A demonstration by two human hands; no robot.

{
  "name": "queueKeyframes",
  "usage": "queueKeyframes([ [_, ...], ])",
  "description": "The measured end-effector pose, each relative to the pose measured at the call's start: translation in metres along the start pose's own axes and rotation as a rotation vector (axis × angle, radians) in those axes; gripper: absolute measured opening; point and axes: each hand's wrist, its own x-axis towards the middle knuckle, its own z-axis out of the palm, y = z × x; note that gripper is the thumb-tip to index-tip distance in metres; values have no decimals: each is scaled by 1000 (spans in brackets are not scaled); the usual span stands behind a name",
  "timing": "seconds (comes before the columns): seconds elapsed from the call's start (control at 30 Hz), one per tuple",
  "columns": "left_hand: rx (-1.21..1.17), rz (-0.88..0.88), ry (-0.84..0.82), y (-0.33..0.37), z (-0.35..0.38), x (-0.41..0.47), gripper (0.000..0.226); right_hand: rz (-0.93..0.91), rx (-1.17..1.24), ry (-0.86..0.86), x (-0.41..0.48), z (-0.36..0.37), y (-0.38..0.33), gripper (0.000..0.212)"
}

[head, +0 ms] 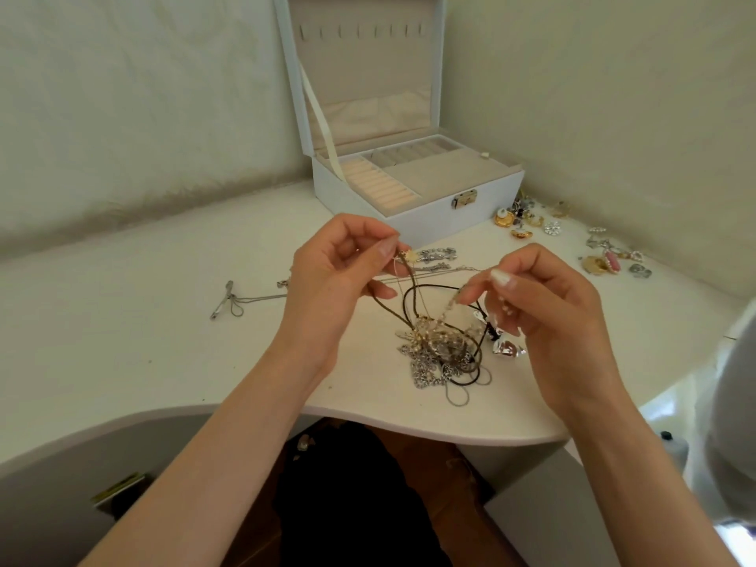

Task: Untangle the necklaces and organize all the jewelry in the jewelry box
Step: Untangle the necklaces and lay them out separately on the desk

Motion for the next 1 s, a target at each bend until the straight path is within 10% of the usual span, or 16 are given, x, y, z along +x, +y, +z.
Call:
queueKeyframes([
  [1.0, 214, 108, -181, 53, 42, 20, 11, 5, -198, 37, -2, 6, -13, 9],
])
